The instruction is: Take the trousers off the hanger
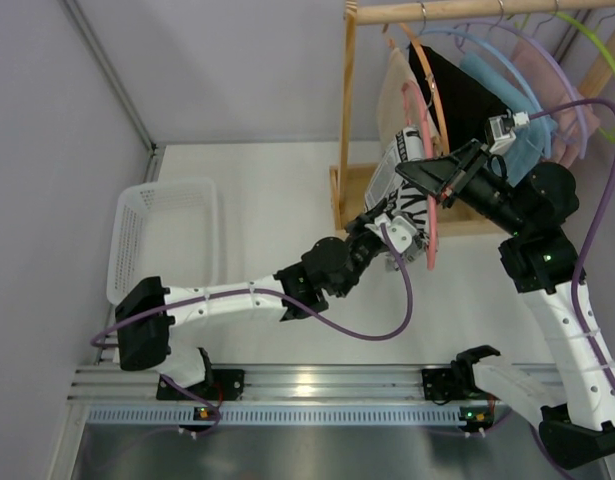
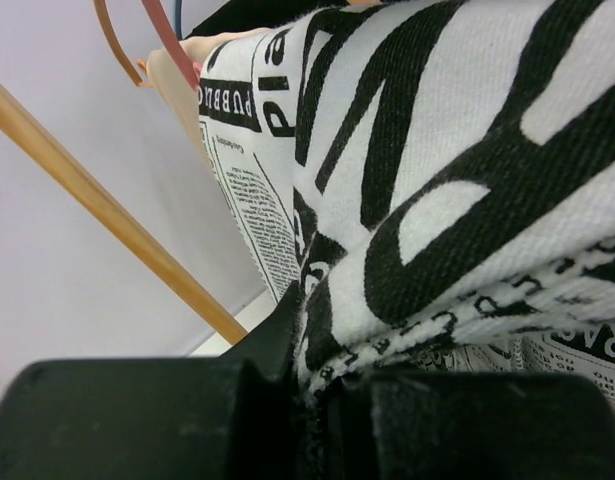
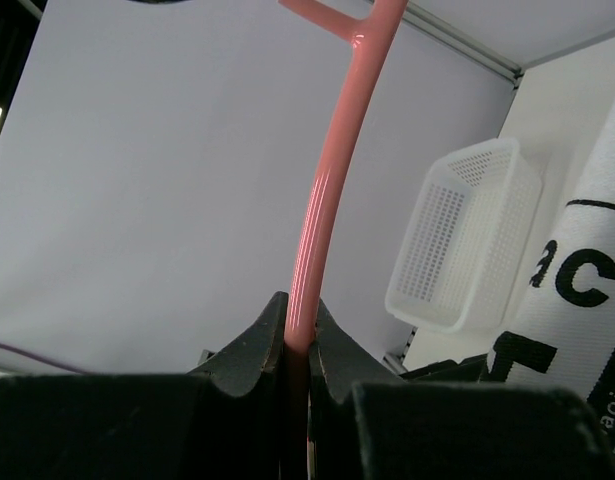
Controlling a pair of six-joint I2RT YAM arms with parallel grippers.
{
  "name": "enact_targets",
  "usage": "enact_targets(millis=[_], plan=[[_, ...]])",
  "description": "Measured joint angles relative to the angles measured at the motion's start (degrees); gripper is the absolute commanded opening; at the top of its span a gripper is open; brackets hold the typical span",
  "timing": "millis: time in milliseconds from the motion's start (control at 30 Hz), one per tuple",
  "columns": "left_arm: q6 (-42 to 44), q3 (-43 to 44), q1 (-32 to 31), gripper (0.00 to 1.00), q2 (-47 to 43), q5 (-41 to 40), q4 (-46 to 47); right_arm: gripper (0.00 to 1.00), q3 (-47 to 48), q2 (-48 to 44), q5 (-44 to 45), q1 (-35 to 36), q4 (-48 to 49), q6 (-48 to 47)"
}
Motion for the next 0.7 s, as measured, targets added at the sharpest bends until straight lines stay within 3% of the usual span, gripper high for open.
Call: enact_targets(millis=[700], plan=[[-4.26,4.52,-0.37,0.0,-7.93,4.04,-16.39,0.0,-5.22,-4.22,-1.31,0.02,-4.98,-14.95]])
